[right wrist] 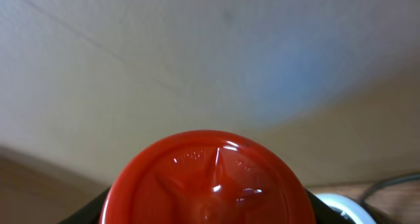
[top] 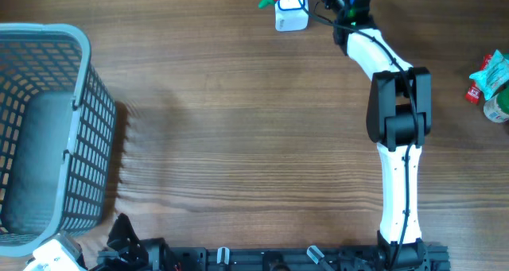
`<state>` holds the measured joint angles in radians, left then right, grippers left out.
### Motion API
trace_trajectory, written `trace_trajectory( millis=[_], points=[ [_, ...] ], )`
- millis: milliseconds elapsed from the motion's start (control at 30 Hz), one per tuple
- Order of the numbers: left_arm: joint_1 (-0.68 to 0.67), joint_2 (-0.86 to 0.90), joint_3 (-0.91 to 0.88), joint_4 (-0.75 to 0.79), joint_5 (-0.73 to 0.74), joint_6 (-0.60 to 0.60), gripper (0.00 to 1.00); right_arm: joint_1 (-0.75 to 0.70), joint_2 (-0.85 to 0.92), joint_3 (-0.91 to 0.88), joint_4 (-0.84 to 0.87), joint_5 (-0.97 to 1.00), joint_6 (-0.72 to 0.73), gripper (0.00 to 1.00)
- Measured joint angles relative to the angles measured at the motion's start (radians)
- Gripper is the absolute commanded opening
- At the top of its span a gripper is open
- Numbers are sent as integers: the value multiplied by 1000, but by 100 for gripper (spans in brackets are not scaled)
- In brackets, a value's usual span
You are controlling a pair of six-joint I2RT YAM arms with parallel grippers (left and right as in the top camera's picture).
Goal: Scan the item barcode
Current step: 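Carry the sauce bottle to the right edge and release it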
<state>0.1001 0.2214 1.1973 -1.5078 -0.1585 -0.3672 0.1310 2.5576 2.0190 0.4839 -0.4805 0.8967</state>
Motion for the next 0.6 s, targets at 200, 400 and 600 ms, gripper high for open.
trace_trajectory(
  millis=[200,400,600],
  points=[
    [0,0,0,-2,0,0,100,-117,-182,52,-530,-39,-265,28],
    [0,0,0,-1,0,0,100,-491,-318,81,-927,195,-360,29],
    [0,0,0,0,0,0,100,-673,-296,72,-1087,419,-505,33]
  ],
)
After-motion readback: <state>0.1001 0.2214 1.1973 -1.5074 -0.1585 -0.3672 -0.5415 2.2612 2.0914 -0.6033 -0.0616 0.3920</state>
